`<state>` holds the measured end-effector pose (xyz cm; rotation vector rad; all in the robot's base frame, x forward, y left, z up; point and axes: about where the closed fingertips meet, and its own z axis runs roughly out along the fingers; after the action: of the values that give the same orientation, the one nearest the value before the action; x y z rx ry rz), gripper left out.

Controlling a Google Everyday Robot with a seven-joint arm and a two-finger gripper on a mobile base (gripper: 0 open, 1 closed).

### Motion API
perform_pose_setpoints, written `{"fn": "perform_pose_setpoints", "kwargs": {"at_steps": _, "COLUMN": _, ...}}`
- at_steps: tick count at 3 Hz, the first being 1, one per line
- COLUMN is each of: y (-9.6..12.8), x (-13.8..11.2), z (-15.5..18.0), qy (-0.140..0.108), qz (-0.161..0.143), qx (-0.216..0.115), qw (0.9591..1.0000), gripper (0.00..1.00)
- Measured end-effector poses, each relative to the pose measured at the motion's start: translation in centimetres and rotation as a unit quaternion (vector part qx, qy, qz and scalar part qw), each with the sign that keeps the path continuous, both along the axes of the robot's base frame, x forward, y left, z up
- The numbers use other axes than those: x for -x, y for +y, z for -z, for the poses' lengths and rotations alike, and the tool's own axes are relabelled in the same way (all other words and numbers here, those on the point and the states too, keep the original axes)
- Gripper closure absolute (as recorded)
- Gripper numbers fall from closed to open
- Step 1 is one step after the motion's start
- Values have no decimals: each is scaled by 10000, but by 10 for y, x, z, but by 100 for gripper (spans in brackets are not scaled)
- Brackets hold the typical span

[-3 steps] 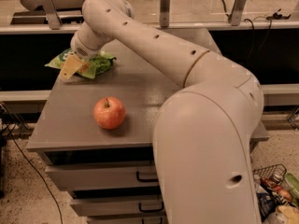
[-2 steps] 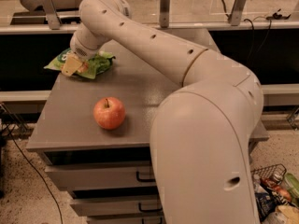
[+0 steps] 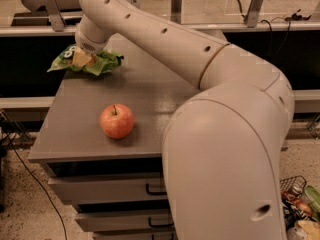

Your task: Move green rice chip bag near redbull can

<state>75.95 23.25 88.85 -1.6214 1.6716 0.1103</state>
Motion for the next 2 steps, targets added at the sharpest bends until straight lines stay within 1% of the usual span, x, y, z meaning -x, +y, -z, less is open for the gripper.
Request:
{"fn": "perform_pose_setpoints", "kwargs": {"at_steps": 1, "y": -33, "x": 5, "z": -27, "qy": -348, "qz": -86, "qx": 331, "qw": 9988, "gripper": 100}}
{"fn": "perform_pose_setpoints", "kwargs": {"at_steps": 2, "y": -72, "x": 12, "z": -40, "qy": -552, "qz": -146, "qx": 530, "qw": 9970, "gripper": 100}}
